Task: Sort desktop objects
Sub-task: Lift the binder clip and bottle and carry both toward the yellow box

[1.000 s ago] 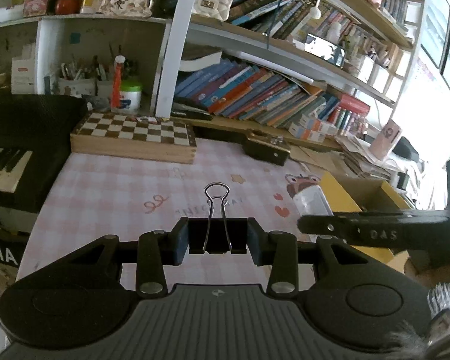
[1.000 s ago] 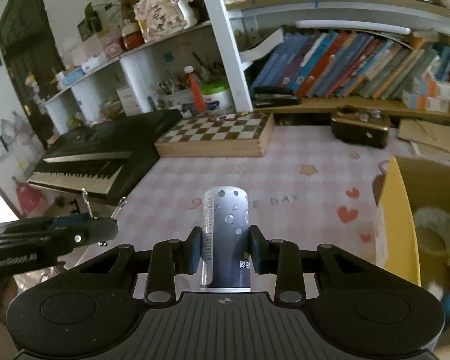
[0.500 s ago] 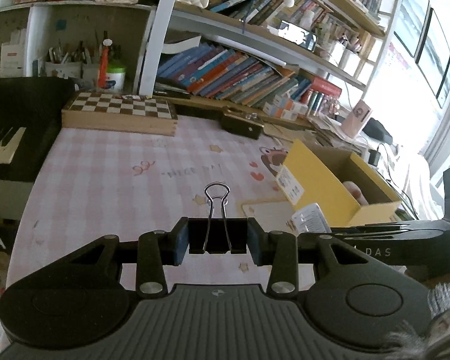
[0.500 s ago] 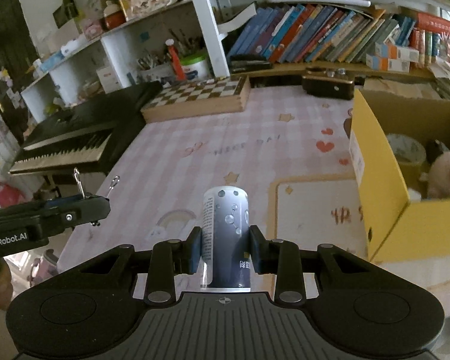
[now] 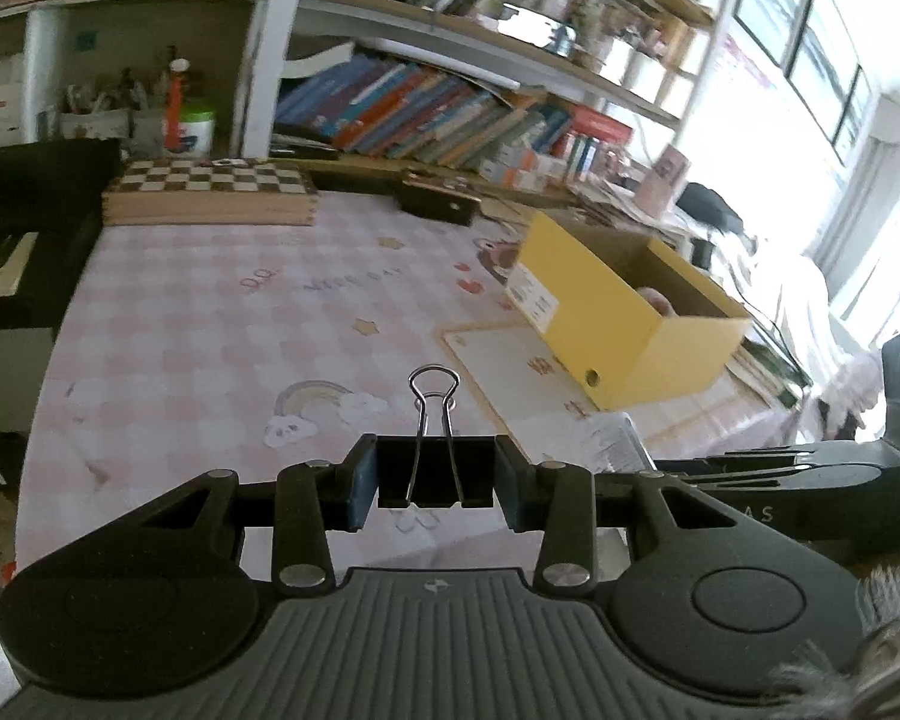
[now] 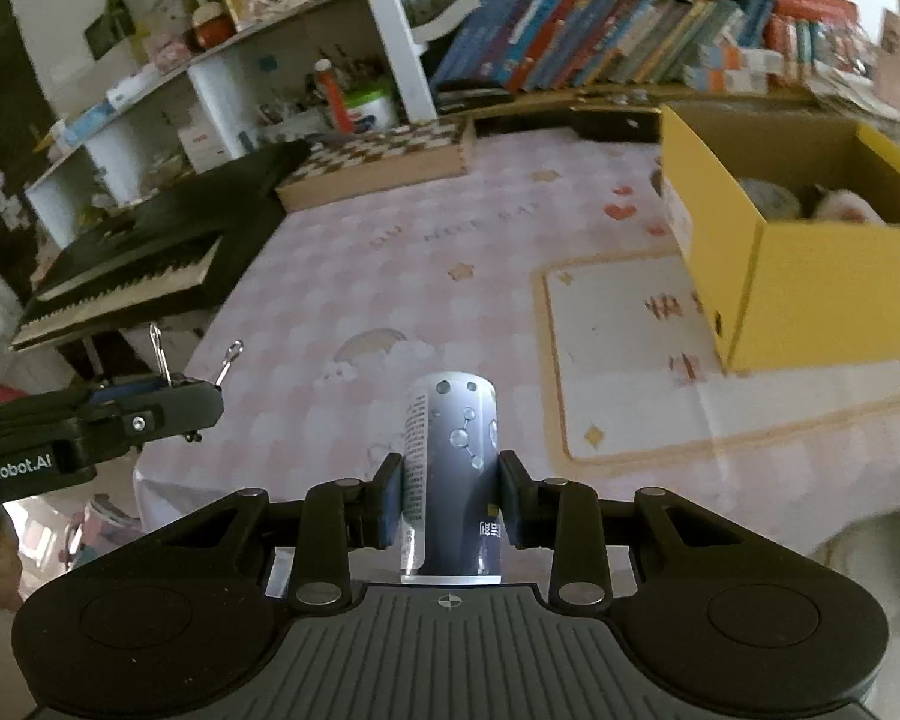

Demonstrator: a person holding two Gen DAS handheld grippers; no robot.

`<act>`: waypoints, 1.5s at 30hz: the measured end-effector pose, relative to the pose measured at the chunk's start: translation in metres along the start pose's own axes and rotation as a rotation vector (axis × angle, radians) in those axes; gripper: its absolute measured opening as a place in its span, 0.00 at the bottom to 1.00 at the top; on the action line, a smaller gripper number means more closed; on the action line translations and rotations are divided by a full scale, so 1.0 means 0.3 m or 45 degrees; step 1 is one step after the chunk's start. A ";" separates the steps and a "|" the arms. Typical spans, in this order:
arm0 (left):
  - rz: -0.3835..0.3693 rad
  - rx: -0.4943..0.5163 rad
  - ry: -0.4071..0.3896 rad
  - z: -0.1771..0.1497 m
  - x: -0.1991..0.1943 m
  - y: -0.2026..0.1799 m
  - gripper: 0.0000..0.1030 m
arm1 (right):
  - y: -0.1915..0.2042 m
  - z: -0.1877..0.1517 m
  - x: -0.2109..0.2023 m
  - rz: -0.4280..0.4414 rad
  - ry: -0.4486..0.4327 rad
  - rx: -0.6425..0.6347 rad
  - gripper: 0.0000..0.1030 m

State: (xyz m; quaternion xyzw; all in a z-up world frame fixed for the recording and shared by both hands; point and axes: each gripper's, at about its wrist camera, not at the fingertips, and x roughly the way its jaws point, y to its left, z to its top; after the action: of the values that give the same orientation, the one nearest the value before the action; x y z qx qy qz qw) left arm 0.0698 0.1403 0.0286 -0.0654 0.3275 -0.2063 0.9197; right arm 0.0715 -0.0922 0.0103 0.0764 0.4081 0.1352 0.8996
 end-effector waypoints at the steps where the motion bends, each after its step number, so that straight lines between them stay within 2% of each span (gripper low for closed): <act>1: -0.011 0.010 0.004 -0.003 -0.001 -0.006 0.36 | -0.004 -0.012 -0.009 -0.007 -0.001 0.012 0.32; 14: -0.211 0.183 0.064 -0.010 0.053 -0.154 0.36 | -0.100 -0.123 -0.138 -0.149 -0.051 0.198 0.32; 24: -0.293 0.247 0.097 0.007 0.124 -0.257 0.36 | -0.184 -0.145 -0.178 -0.200 -0.061 0.266 0.32; 30: -0.319 0.287 0.107 0.025 0.166 -0.328 0.36 | -0.262 -0.133 -0.194 -0.216 -0.074 0.308 0.32; 45: -0.318 0.290 0.124 0.095 0.342 -0.507 0.36 | -0.501 -0.034 -0.199 -0.227 -0.083 0.317 0.32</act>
State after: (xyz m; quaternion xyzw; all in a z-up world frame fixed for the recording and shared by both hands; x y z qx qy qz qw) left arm 0.1084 -0.0412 0.0307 0.0089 0.3355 -0.3577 0.8715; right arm 0.0534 -0.2531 0.0092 0.1554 0.3975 0.0007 0.9043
